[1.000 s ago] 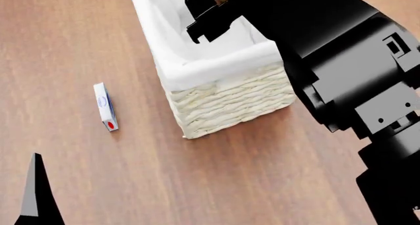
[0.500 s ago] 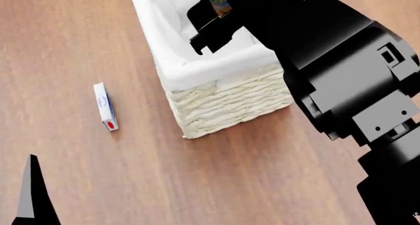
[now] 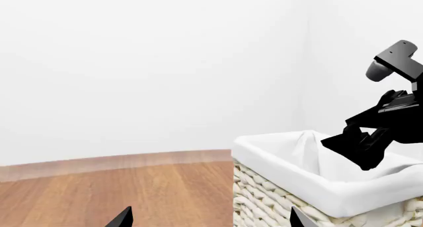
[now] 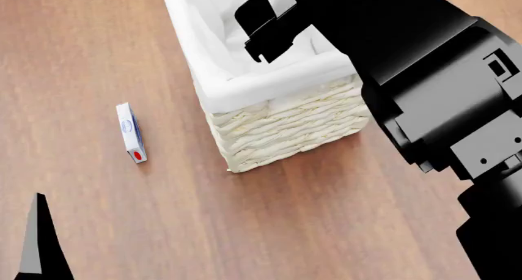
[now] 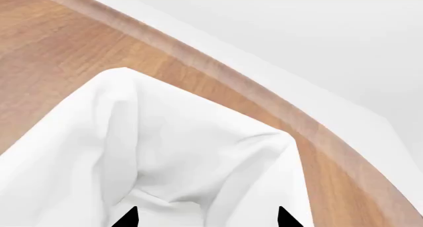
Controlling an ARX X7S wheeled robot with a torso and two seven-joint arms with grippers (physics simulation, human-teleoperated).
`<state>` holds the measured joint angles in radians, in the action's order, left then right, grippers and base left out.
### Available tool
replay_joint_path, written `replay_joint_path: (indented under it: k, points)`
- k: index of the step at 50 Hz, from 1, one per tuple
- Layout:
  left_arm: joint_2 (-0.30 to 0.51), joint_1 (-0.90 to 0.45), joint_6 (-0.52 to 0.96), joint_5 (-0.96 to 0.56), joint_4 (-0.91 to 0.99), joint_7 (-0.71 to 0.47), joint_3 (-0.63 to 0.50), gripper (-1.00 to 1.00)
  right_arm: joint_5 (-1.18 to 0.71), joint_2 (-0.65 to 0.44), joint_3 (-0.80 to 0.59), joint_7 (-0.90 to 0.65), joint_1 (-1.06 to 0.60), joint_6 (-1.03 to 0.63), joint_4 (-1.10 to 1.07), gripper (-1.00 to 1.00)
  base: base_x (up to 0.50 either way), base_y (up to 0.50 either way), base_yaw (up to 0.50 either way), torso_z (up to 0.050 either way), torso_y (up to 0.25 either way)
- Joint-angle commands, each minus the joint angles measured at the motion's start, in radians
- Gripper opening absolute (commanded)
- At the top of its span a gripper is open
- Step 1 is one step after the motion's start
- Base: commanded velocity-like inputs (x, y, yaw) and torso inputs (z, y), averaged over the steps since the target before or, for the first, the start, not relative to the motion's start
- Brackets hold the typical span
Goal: Pick up the alphabet soup and the cream cheese box, and put them in the basket.
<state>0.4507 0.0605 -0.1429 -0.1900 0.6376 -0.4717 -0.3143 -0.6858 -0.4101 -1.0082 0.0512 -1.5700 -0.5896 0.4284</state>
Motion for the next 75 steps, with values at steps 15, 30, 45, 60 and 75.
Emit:
replay_joint_path:
  k: [15,30,45,60,75]
  points:
    - [-0.004,-0.029,0.026,-0.003,0.002,0.004,-0.023,1.0,-0.054,-0.213,0.142,-0.259,-0.012,-0.048,-0.493,1.0,0.0,0.0,0.0,0.0,0.0]
    - [-0.016,-0.056,0.046,-0.004,-0.007,0.016,-0.055,1.0,0.127,-0.508,0.135,-0.752,0.478,0.132,-1.153,1.0,0.0,0.0,0.0,0.0,0.0]
    - [-0.018,-0.061,0.05,0.018,0.003,0.01,-0.067,1.0,0.244,-0.655,0.136,-1.034,0.79,0.344,-1.314,1.0,0.0,0.0,0.0,0.0,0.0]
    - [-0.037,-0.146,0.067,-0.025,-0.093,0.039,-0.07,1.0,0.303,-0.655,0.1,-1.079,0.857,0.351,-1.318,1.0,0.0,0.0,0.0,0.0,0.0]
    - [-0.13,-0.376,0.061,-0.073,-0.412,0.126,-0.096,1.0,0.329,-0.65,0.075,-1.092,0.892,0.352,-1.333,1.0,0.0,0.0,0.0,0.0,0.0]
